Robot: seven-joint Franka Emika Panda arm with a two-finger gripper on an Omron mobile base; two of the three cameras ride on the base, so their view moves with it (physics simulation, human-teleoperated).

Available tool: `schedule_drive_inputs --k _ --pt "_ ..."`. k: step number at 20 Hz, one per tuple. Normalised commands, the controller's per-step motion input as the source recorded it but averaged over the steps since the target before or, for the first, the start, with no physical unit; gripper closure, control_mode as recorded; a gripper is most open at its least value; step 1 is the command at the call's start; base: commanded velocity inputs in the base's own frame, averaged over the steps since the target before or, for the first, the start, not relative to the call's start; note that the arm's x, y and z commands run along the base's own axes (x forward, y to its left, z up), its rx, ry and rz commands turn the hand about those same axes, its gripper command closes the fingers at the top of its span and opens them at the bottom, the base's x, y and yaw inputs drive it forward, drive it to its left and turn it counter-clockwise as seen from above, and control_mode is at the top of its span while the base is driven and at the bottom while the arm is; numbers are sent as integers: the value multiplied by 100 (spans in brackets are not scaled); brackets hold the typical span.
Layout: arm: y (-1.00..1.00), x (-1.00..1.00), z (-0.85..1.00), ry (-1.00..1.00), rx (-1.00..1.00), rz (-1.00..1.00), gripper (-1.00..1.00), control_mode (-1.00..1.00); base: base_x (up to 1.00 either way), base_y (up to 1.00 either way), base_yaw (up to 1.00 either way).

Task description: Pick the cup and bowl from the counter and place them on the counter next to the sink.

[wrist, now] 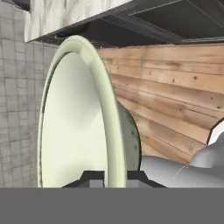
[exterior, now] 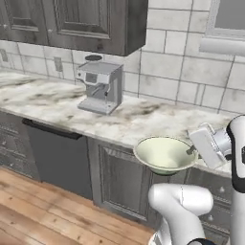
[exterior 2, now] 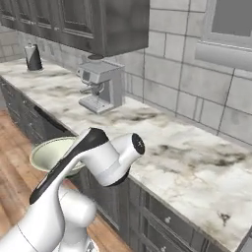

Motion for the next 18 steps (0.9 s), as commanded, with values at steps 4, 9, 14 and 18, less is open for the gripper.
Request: schedule_drive_inputs --k 4,9,14,18 --pt "0 0 0 0 0 0 100 100 0 45 96" --pt "0 0 0 0 0 0 100 100 0 48 94" --pt "0 0 0 0 0 0 100 100 0 37 94" --pt "0 0 0 0 0 0 100 100 1 21 90"
